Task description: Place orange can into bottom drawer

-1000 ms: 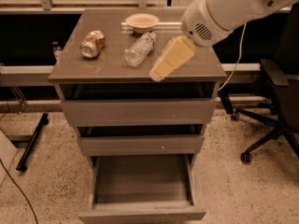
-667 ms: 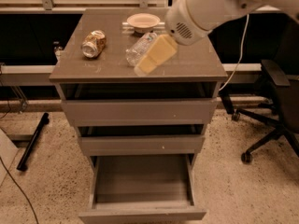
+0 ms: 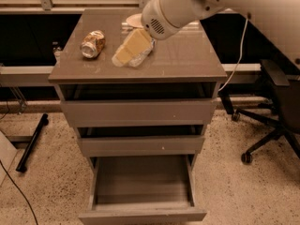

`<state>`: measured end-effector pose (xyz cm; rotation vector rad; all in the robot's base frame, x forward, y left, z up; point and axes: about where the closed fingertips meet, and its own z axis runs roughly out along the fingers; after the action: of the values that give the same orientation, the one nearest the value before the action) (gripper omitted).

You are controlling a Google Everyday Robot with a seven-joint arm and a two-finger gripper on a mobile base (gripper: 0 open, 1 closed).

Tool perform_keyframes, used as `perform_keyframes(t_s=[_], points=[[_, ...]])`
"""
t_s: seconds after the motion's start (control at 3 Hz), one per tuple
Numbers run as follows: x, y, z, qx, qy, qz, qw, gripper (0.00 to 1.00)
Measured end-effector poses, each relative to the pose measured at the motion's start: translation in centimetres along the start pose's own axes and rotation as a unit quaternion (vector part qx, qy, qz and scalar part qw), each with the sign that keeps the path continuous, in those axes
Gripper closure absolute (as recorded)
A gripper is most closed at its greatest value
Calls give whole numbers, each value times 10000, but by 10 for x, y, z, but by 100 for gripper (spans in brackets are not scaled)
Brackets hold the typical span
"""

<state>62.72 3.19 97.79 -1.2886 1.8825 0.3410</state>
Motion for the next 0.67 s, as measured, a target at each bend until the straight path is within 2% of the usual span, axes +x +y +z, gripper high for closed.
perform_keyframes(t_s=[0.33,0.67], points=[[-21,-10,49,-273,-355,183,9988,0],[-20,-10,50,-254,-373,231,9987,0]])
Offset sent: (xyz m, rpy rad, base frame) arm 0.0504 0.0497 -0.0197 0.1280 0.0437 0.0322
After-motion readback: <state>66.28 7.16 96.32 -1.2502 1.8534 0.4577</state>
